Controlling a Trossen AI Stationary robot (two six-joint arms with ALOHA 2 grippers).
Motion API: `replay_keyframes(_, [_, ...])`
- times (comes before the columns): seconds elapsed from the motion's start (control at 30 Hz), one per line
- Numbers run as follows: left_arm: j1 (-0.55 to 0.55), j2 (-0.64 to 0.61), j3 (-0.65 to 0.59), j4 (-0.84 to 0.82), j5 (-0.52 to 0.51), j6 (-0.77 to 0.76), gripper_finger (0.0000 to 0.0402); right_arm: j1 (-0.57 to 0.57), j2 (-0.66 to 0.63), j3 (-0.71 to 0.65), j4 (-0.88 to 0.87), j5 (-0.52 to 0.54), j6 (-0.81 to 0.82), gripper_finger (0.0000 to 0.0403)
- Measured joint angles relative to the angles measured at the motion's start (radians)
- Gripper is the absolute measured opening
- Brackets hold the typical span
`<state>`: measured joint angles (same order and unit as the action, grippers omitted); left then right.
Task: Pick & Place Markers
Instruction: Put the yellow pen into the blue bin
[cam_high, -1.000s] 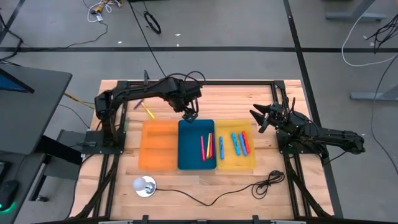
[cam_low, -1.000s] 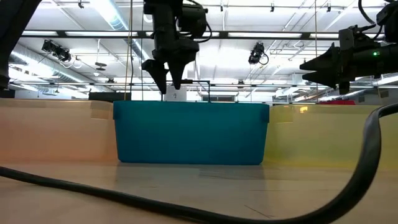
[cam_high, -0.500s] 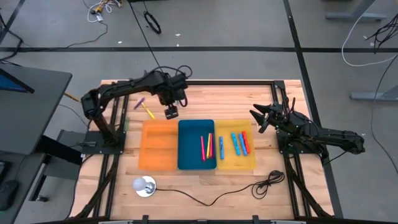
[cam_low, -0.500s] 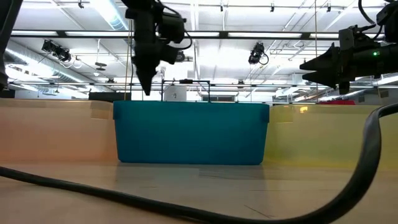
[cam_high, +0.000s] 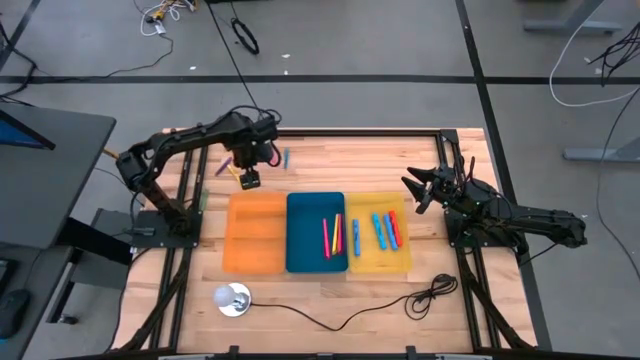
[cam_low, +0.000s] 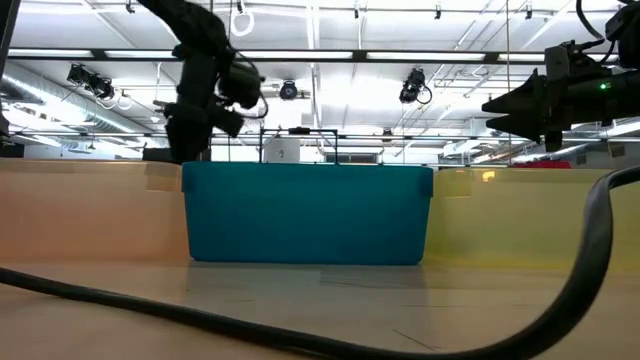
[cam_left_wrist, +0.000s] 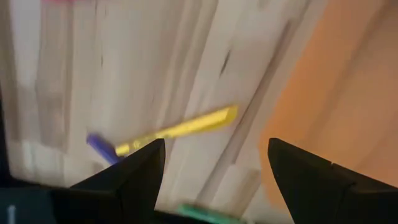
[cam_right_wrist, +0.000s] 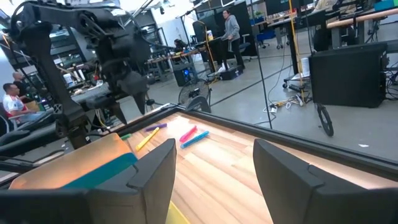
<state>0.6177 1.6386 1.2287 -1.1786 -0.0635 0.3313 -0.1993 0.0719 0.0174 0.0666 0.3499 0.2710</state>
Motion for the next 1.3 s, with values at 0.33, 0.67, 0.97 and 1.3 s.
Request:
replay_keyframes(0.33, [0.039, -0.005, -0.113, 0.046, -0.173, 0.147, 0.0291, 0.000, 0.000, 0.000, 0.000, 0.000, 0.000, 0.0215])
replay_keyframes(0.67, [0.050, 0.013, -0.124, 0.183, -0.178, 0.250, 0.0291, 0.000, 0.000, 0.000, 0.000, 0.000, 0.000, 0.0215])
replay_keyframes(0.97, [0.049, 0.069, -0.124, 0.174, -0.177, 0.338, 0.0291, 0.000, 0.000, 0.000, 0.000, 0.000, 0.000, 0.0215])
replay_keyframes(1.3, [0.054, 0.070, -0.203, 0.172, -0.267, 0.468, 0.0291, 0.000, 0.000, 0.000, 0.000, 0.000, 0.000, 0.0215])
